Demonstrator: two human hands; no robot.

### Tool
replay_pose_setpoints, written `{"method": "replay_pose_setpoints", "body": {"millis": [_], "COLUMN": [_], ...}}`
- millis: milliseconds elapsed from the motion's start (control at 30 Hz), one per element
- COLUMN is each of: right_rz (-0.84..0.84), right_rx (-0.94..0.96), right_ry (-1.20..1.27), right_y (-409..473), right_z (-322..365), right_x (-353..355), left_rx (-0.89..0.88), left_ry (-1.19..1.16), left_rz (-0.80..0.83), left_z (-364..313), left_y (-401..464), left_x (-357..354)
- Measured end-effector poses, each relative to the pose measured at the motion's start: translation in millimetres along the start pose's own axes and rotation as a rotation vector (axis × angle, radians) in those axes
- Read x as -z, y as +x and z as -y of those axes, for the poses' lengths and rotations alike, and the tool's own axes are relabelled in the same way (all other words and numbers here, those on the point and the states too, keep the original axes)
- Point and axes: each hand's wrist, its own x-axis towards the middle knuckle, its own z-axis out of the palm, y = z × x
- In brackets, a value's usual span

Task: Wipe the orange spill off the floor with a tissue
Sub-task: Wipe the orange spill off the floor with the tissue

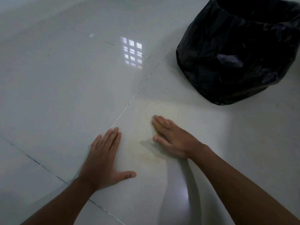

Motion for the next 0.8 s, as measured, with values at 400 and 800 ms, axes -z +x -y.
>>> {"method": "replay_pose_setpoints", "body": {"millis": [400, 800], "right_rz": [-0.052, 0.115], "right_rx": [-0.340, 0.213], "right_ry": [0.147, -0.012], "right_y": [48.0, 53.7], "right_z": [-64.4, 22.7], "right_x": [30.6, 0.5], "left_rx": [0.002, 0.010], "left_ry": [0.015, 0.004], "left_rz": [0.009, 0.014], "left_z": [1.1, 0.0], "left_y": [0.8, 1.0], "left_x": [-1.2, 0.7]}}
